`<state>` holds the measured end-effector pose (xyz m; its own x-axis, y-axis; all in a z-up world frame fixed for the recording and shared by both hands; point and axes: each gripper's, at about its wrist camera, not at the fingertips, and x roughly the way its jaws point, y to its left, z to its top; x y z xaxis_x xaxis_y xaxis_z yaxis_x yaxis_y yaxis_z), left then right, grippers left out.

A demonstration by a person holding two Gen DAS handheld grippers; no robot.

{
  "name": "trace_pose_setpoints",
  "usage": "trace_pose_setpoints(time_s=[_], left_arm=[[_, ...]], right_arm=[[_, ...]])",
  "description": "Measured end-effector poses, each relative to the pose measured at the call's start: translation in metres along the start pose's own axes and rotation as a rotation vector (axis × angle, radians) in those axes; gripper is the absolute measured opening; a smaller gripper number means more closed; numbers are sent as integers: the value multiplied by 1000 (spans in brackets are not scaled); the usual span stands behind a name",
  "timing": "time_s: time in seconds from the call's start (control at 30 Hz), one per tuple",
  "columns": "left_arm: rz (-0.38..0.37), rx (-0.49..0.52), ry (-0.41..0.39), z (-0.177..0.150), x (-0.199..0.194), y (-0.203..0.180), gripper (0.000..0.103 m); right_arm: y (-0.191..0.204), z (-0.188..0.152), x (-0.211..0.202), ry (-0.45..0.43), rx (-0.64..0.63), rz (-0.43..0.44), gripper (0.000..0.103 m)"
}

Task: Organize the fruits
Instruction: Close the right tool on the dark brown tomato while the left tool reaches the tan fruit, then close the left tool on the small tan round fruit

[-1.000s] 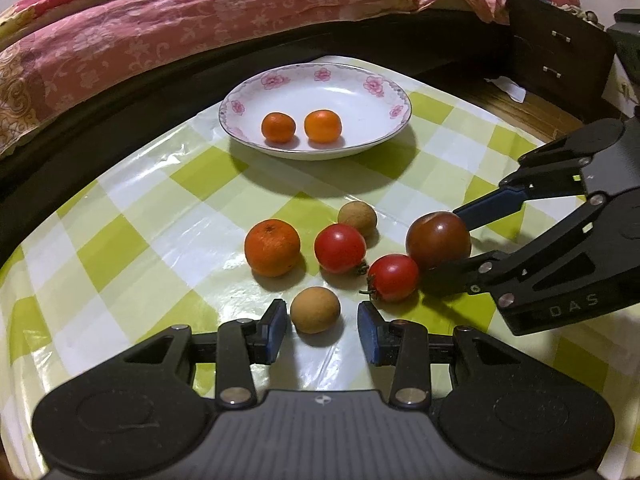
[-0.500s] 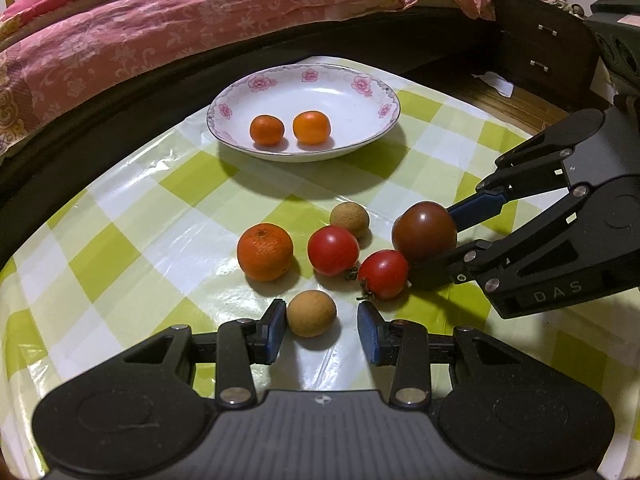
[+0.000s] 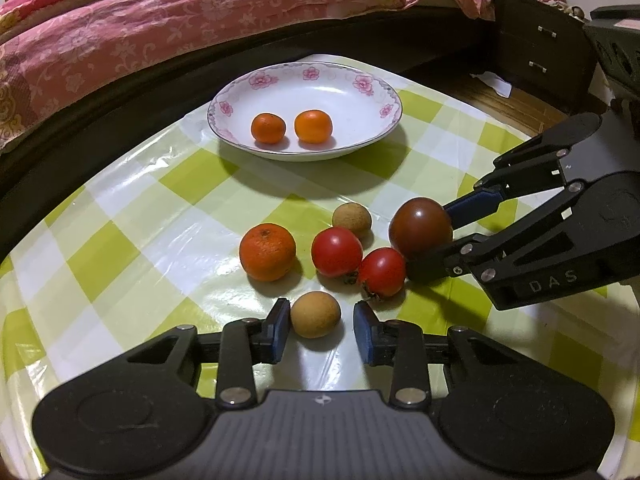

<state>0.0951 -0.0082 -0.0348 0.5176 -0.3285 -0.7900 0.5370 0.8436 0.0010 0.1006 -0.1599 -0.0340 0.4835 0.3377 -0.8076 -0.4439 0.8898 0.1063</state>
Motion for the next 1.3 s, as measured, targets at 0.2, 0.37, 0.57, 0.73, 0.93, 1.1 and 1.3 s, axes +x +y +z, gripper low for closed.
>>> trace_pose_setpoints(time_s=[0.2,0.37,0.57,0.73,0.93,1.1,1.3], left_arm=[[11,4,-3,-1,0,-2,42],[21,-6,3,0,-1,-3,41],[36,-9,15,3,-2,-3,35],[47,13,19,0,-3,-8,35],[62,2,7,-4,-4,-10,35],[75,-8,7,-3,-3,-12,35],[99,-11,35,2,-2,-16,34]], right_arm=[[-2,-1,1,-10,12,-7,37],[1,1,3,-20,5,-10,35],[1,3,3,-12,27,-18,34],[2,2,3,-6,22,-30,34],[5,-3,0,-6,-6,-57,34],[5,-3,0,-9,-13,-68,35],[8,-2,2,-8,-18,-81,35]])
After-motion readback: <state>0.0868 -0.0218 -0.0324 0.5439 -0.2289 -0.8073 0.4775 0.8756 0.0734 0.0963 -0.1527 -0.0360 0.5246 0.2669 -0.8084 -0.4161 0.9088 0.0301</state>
